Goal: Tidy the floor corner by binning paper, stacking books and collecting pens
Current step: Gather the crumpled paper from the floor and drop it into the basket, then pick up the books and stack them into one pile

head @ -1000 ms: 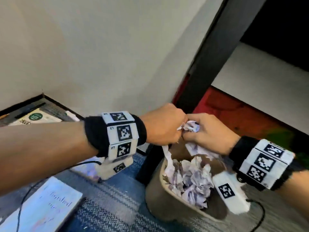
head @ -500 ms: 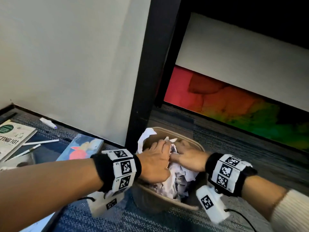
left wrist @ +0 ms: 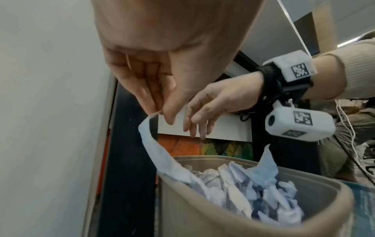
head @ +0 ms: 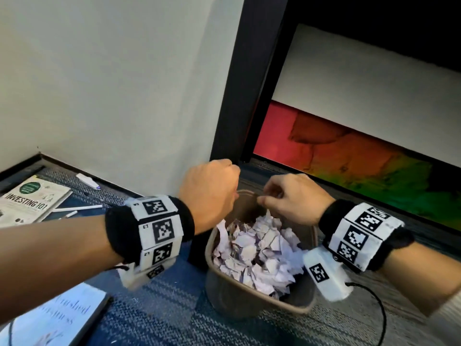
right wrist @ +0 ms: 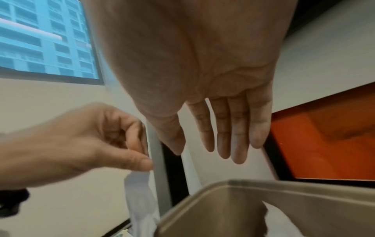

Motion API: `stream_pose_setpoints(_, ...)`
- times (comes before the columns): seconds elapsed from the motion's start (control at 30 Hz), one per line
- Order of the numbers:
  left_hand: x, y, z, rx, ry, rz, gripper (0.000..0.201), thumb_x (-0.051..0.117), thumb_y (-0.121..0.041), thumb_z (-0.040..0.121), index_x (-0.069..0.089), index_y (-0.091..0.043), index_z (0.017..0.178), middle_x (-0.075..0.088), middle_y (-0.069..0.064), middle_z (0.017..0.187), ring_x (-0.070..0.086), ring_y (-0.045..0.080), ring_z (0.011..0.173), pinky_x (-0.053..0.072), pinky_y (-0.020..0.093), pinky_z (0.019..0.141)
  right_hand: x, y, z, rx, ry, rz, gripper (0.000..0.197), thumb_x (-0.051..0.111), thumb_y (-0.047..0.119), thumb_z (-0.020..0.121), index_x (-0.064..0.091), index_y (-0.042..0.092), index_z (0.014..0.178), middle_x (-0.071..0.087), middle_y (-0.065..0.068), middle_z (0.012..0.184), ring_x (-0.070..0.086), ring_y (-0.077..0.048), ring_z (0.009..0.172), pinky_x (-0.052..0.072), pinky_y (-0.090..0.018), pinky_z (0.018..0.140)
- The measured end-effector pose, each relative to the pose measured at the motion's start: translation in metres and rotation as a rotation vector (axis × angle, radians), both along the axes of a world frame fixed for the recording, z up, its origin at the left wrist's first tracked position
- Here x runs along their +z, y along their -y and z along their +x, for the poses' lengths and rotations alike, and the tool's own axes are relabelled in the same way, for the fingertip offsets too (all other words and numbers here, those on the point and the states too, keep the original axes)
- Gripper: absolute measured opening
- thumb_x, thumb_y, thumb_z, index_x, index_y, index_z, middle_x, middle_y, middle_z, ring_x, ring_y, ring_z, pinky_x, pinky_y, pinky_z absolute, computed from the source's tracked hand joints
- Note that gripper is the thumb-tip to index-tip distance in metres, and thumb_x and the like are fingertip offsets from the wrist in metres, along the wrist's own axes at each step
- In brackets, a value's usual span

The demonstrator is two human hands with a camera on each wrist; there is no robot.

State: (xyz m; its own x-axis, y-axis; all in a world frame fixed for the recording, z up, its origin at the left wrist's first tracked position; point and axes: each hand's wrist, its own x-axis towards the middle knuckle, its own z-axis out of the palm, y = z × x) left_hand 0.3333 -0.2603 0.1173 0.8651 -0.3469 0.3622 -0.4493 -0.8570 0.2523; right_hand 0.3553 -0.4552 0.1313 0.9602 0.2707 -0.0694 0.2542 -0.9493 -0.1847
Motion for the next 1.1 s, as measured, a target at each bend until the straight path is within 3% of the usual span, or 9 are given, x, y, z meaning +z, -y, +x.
stream_pose_setpoints(0.2, -0.013, -0.017, -0.004, 0.094, -0.027, 0.019, 0.023, 0.050, -0.040, 0.096, 0.049, -0.018, 0.103, 0.047, 0.000, 0.102, 0.055, 0.020, 0.087, 0.051, 0.034, 0.072, 0.016, -0.040, -0.001, 0.119, 0.142, 0.029, 0.028, 0.056, 0.050, 0.086, 0.066, 0.025, 0.092, 0.068, 0.003, 0.089, 0.061, -0.018, 0.088, 0.052, -0.033, 0.075)
stream_pose_setpoints(0.33, -0.022, -0.016, -0.011, -0.252, -0.327, -0.042, 0.030, 0.053, -0.047, 0.094, 0.047, -0.019, 0.105, 0.064, 0.001, 0.094, 0.063, 0.022, 0.083, 0.048, 0.031, 0.068, 0.031, -0.062, 0.000, 0.182, 0.227, 0.058, 0.022, 0.053, 0.044, 0.086, 0.066, 0.026, 0.083, 0.067, 0.007, 0.079, 0.064, -0.018, 0.078, 0.053, -0.033, 0.069)
stream_pose_setpoints(0.4, -0.026, -0.013, -0.016, -0.412, -0.504, 0.008, 0.055, 0.061, -0.056, 0.087, 0.043, -0.020, 0.125, 0.066, 0.002, 0.107, 0.063, 0.019, 0.089, 0.051, 0.032, 0.074, 0.039, -0.072, 0.004, 0.227, 0.269, 0.079, 0.021, 0.052, 0.040, 0.086, 0.066, 0.025, 0.080, 0.067, 0.007, 0.072, 0.064, -0.018, 0.072, 0.053, -0.033, 0.065)
stream_pose_setpoints(0.5, -0.026, -0.021, -0.019, -0.413, -0.628, -0.145, 0.073, 0.069, -0.056, 0.080, 0.037, -0.021, 0.136, 0.059, -0.002, 0.129, 0.058, 0.014, 0.111, 0.048, 0.030, 0.092, 0.047, -0.087, 0.006, 0.330, 0.304, 0.132, 0.021, 0.050, 0.035, 0.087, 0.064, 0.022, 0.078, 0.064, 0.005, 0.066, 0.062, -0.019, 0.066, 0.053, -0.036, 0.064)
stream_pose_setpoints(0.67, -0.013, -0.104, -0.025, -0.140, -0.528, 0.105, 0.045, 0.060, -0.052, 0.089, 0.062, -0.019, 0.120, 0.062, -0.001, 0.120, 0.058, 0.015, 0.107, 0.045, 0.028, 0.093, 0.046, -0.146, 0.007, 0.522, 0.288, 0.109, 0.024, 0.048, 0.037, 0.089, 0.065, 0.020, 0.086, 0.067, -0.003, 0.080, 0.063, -0.027, 0.080, 0.051, -0.037, 0.071)
stream_pose_setpoints(0.77, -0.015, -0.174, -0.046, 0.202, -0.707, 0.256, 0.028, 0.063, -0.042, 0.090, 0.070, -0.017, 0.102, 0.070, -0.001, 0.099, 0.060, 0.014, 0.084, 0.046, 0.023, 0.074, 0.037, -0.209, 0.007, 0.647, 0.194, -0.012, 0.028, 0.052, 0.039, 0.088, 0.066, 0.018, 0.102, 0.066, -0.011, 0.101, 0.061, -0.034, 0.097, 0.043, -0.031, 0.073)
stream_pose_setpoints(0.87, -0.020, -0.234, -0.073, 0.498, -0.841, 0.453, 0.037, 0.059, -0.046, 0.090, 0.070, -0.011, 0.094, 0.071, 0.006, 0.090, 0.056, 0.024, 0.076, 0.047, 0.027, 0.067, 0.019, -0.278, 0.005, 0.775, 0.068, -0.122, 0.030, 0.057, 0.039, 0.088, 0.065, 0.016, 0.105, 0.065, -0.013, 0.111, 0.061, -0.033, 0.101, 0.036, -0.028, 0.071)
stream_pose_setpoints(0.97, -0.020, -0.267, -0.110, 0.683, -0.916, 0.551, 0.036, 0.056, -0.043, 0.092, 0.070, -0.011, 0.103, 0.066, 0.006, 0.090, 0.057, 0.028, 0.083, 0.041, 0.027, 0.066, -0.010, -0.339, -0.003, 0.914, -0.006, -0.167, 0.035, 0.058, 0.041, 0.087, 0.066, 0.014, 0.107, 0.066, -0.014, 0.116, 0.061, -0.032, 0.104, 0.042, -0.030, 0.075)
stream_pose_setpoints(1.1, -0.026, -0.296, -0.170, 0.769, -1.048, 0.634, 0.041, 0.055, -0.043, 0.094, 0.065, -0.010, 0.116, 0.068, 0.008, 0.115, 0.060, 0.029, 0.107, 0.049, 0.033, 0.085, -0.062, -0.386, -0.028, 1.054, -0.052, -0.206, 0.035, 0.058, 0.038, 0.087, 0.064, 0.012, 0.109, 0.066, -0.015, 0.115, 0.061, -0.032, 0.106, 0.046, -0.031, 0.081)
